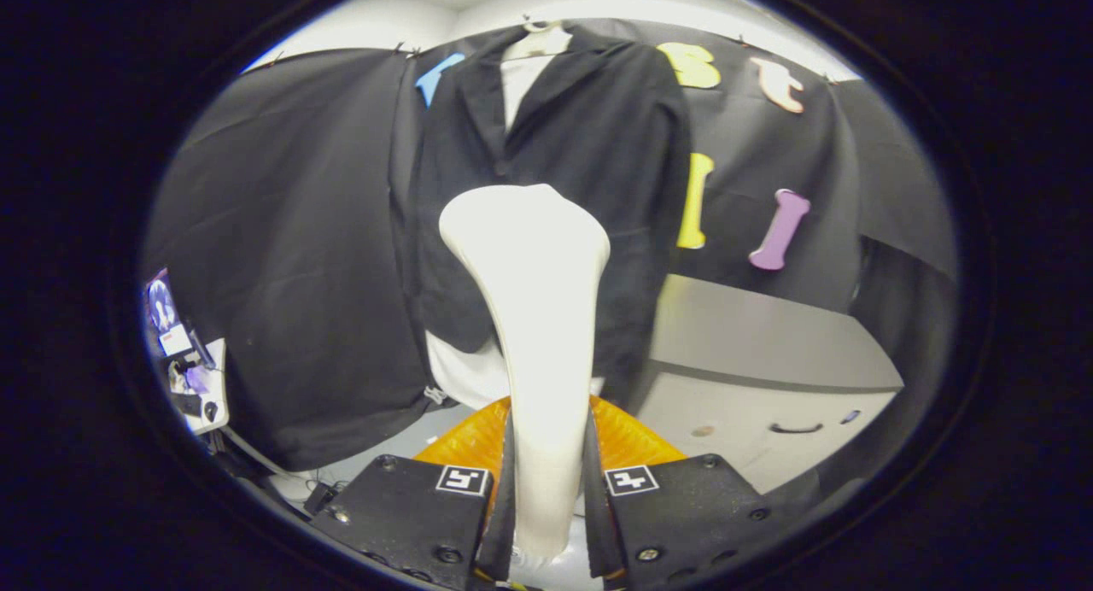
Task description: Iron the clothes twice with a garment steamer, once on the left side and once on the right side.
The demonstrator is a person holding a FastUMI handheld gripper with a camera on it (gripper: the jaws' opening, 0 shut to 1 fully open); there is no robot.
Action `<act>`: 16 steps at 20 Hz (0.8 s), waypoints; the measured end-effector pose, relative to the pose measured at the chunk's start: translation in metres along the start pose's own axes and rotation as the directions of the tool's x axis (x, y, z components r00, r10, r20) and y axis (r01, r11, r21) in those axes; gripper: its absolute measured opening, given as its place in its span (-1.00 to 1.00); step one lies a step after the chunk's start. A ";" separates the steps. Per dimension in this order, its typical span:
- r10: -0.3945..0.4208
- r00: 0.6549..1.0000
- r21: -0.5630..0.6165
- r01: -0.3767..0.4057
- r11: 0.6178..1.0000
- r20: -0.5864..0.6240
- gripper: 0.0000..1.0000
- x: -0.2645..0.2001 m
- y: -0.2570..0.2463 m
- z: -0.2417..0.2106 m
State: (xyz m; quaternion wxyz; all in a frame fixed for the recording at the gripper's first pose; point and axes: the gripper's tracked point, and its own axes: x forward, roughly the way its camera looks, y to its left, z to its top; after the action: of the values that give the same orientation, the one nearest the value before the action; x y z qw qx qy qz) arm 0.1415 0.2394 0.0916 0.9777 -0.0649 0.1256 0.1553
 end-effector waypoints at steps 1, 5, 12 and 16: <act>-0.024 1.000 0.028 0.023 0.999 0.014 -0.27 -0.021 -0.023 -0.011; -0.116 0.993 0.154 0.115 0.981 -0.008 -0.27 -0.102 -0.096 -0.094; -0.188 0.974 0.300 0.218 0.929 -0.128 -0.28 -0.217 -0.170 -0.225; -0.178 0.968 0.332 0.229 0.915 -0.177 -0.27 -0.261 -0.177 -0.278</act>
State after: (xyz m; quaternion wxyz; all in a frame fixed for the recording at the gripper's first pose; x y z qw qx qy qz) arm -0.1043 -0.0483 -0.0900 0.9729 0.0863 0.2134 0.0228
